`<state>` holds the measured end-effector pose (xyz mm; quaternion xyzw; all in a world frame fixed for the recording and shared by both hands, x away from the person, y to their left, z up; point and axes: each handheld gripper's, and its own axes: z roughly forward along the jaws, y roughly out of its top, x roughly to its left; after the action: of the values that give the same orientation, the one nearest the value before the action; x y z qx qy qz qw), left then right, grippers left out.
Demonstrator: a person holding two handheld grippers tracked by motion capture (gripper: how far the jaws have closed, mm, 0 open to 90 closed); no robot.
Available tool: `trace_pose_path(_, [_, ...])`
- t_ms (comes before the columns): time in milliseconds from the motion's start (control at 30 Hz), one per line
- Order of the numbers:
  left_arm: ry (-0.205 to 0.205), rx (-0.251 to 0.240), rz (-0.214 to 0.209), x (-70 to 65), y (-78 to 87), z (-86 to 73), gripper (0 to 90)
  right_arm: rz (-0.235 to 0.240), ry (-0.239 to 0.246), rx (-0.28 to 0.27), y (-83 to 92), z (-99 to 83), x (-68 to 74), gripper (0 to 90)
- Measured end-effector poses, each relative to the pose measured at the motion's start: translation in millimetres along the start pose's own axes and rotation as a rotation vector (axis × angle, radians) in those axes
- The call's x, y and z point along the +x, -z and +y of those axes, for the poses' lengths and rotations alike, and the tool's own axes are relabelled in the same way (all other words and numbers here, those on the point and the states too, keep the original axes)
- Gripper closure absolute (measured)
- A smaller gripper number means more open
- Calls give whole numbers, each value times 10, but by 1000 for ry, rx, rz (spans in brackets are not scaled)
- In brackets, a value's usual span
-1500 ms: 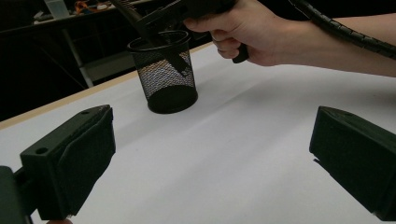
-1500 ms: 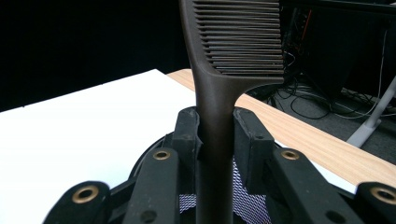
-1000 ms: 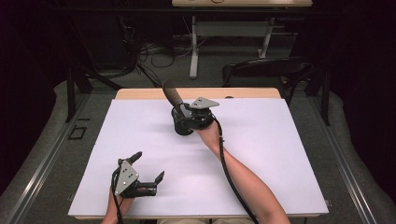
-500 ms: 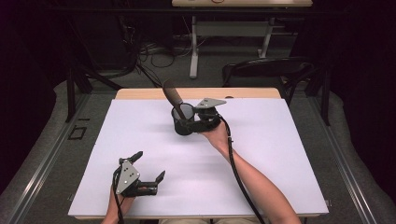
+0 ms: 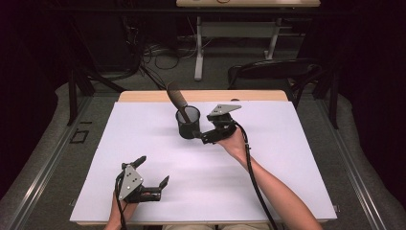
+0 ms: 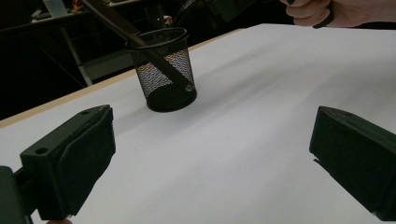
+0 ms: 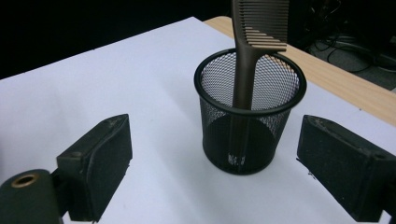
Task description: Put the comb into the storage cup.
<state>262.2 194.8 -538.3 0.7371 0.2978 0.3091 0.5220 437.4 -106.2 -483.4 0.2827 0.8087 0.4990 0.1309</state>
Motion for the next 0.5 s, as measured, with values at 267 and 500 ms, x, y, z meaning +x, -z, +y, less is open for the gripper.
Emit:
trace_pose_path(267, [2,-3,4,4,12,0,3,1,-3,48,208,-93,-29,27])
trace_pose_path(500, [-5,-2,3,-2,9,4,2,2,-1,96,392,-201,-25,2])
